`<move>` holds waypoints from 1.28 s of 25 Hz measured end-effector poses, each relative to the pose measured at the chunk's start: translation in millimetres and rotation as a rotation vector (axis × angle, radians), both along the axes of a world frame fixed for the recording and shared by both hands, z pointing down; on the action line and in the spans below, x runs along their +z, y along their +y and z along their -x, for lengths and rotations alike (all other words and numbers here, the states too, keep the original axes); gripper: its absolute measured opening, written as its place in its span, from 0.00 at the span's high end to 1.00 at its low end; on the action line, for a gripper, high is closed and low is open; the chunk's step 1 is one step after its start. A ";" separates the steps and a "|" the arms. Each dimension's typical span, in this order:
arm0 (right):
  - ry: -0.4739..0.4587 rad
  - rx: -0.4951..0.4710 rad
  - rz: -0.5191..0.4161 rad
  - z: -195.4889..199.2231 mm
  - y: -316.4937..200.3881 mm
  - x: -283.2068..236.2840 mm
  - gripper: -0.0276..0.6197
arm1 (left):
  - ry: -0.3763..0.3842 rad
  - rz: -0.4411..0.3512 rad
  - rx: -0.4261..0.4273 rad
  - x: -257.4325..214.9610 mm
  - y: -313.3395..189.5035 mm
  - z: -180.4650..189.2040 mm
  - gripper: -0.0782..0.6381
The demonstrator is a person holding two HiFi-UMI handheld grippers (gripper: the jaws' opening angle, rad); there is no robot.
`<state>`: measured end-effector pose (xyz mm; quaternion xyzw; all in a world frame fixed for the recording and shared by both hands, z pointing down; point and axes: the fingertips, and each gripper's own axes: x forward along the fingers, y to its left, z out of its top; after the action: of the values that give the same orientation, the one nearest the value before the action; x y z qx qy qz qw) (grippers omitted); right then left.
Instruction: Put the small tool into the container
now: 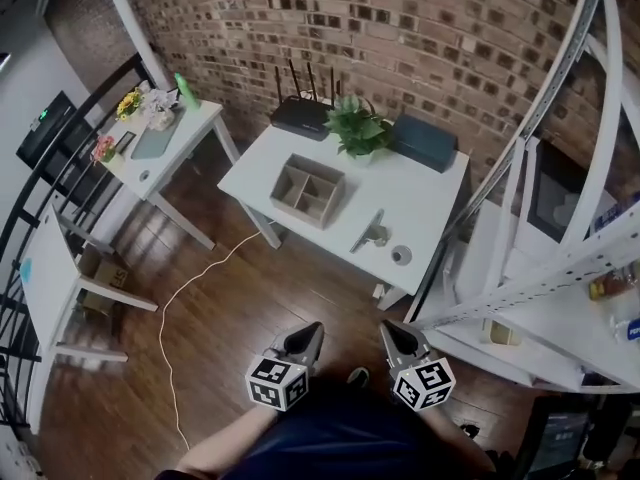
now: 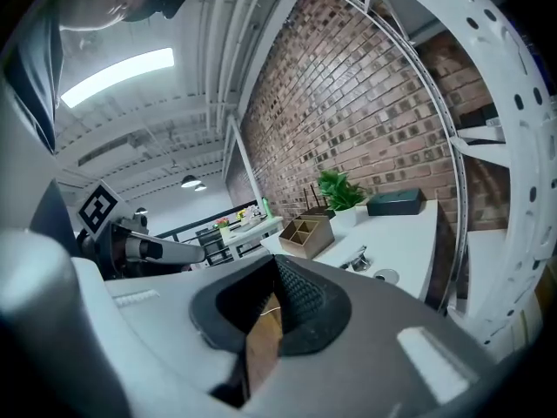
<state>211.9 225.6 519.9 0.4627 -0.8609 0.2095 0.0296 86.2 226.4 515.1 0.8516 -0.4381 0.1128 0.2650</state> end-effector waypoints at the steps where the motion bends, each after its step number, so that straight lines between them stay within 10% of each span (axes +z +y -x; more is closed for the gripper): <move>1: 0.001 -0.007 0.000 0.5 -0.1 0.9 0.94 | -0.004 0.001 -0.006 -0.2 0.5 0.8 0.89; 11: 0.124 0.046 -0.103 13.3 -30.2 -5.8 0.94 | 0.020 0.031 0.004 10.6 -31.0 18.4 0.88; 24: 0.210 0.263 -0.045 55.1 -131.1 -16.8 0.94 | 0.137 0.008 0.169 0.0 -158.5 67.3 0.88; 32: 0.194 0.400 0.035 71.2 -177.9 -17.1 0.94 | 0.184 0.040 0.132 5.1 -214.0 128.1 0.88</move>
<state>140.6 47.6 502.8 0.6417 -0.7413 0.1807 0.0782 -41.9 12.4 520.2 0.8798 -0.3526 0.0600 0.3132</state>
